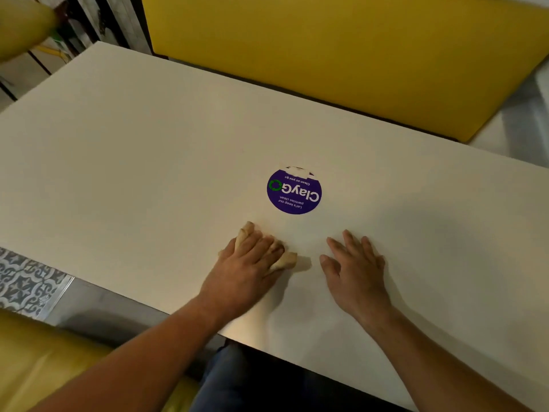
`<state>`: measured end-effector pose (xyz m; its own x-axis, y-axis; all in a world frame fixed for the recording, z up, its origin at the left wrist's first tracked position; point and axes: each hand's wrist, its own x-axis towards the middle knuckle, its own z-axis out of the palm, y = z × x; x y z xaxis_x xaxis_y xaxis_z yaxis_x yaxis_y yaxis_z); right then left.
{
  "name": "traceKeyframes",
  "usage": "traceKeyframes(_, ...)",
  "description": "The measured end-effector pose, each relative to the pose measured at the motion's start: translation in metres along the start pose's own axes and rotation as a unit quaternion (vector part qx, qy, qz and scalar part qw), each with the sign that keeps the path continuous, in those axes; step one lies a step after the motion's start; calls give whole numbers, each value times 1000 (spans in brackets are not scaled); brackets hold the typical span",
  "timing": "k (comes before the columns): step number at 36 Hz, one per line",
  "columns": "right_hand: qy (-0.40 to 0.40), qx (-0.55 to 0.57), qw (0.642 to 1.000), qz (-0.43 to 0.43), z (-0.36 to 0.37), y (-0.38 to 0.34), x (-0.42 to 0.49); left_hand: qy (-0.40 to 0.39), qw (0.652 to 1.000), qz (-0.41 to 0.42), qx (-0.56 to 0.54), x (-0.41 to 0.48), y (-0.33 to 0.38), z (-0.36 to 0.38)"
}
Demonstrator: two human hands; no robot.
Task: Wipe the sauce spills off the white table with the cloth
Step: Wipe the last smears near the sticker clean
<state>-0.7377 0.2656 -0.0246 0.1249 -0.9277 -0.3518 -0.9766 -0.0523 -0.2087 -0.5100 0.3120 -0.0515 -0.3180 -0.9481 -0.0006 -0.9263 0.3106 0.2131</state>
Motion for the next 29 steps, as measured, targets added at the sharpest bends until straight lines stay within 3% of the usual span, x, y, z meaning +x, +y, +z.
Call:
traceKeyframes(4, -10, -4, 1000, -29, 0, -11, 3, 1, 999, -29, 20, -18, -27, -10)
traceKeyframes(9, -27, -16, 997, -74, 4, -23, 5, 25, 985, -173, -2, -47, -60, -22)
traceKeyframes(13, -24, -15, 996, -88, 4, -19, 6, 53, 949, -309, -39, -58, -64, -22)
traceKeyframes(19, -20, 2, 993, -116, 4, -5, 7, 109, 891, -436, -68, -32, -29, -13)
traceKeyframes(23, 3, 15, 991, -132, 1, 0, 9, 122, 871, -469, -80, -22, -9, -9)
traceKeyframes(29, 28, 35, 986, -161, 2, 13, 11, 97, 900, -415, -93, -3, 40, 6)
